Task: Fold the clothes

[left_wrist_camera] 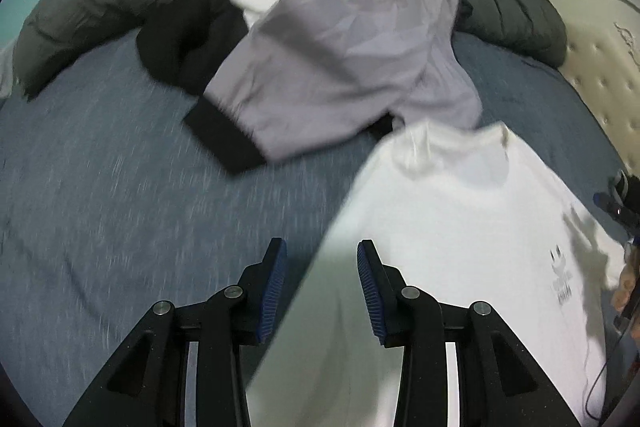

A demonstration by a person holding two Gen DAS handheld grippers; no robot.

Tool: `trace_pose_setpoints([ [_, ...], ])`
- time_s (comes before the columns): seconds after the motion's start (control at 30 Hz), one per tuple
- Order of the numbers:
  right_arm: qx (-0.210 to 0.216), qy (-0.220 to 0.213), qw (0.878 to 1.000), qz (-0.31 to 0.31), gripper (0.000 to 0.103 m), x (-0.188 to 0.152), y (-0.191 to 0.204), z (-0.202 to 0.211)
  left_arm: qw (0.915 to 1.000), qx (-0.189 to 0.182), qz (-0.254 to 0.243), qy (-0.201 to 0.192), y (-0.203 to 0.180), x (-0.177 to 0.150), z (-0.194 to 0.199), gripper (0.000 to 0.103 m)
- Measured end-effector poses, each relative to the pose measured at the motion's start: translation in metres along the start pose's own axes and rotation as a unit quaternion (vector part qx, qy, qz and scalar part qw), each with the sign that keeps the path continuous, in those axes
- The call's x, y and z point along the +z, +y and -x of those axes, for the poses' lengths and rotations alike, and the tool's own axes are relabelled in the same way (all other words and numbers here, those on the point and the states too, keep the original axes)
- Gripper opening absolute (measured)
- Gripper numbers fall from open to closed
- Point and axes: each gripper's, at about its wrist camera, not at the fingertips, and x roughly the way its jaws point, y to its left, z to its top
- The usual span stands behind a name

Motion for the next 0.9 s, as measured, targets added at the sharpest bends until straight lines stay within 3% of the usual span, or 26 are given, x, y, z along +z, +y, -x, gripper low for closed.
trace_pose_setpoints([
  [0.23, 0.051, 0.005, 0.998, -0.035, 0.036, -0.098, 0.021, 0.072, 0.9996, 0.003, 0.025, 0.014, 0.033, -0.078, 0.064, 0.044],
  [0.43, 0.051, 0.026, 0.997, -0.061, 0.036, -0.159, 0.033, 0.102, 0.9977, 0.034, 0.05, 0.031, 0.06, -0.134, 0.097, 0.045],
  [0.7, 0.082, 0.017, 0.995, -0.046, 0.036, -0.179, 0.07, 0.114, 0.9905, 0.092, 0.09, 0.047, 0.103, -0.198, 0.136, 0.05],
  [0.8, 0.088, 0.022, 0.996, -0.018, 0.036, -0.182, 0.085, 0.107, 0.9873, 0.112, 0.102, 0.048, 0.12, -0.211, 0.146, 0.05],
  [0.9, 0.103, 0.026, 0.994, -0.03, 0.036, -0.183, 0.088, 0.099, 0.9842, 0.122, 0.117, 0.051, 0.136, -0.222, 0.15, 0.051],
])
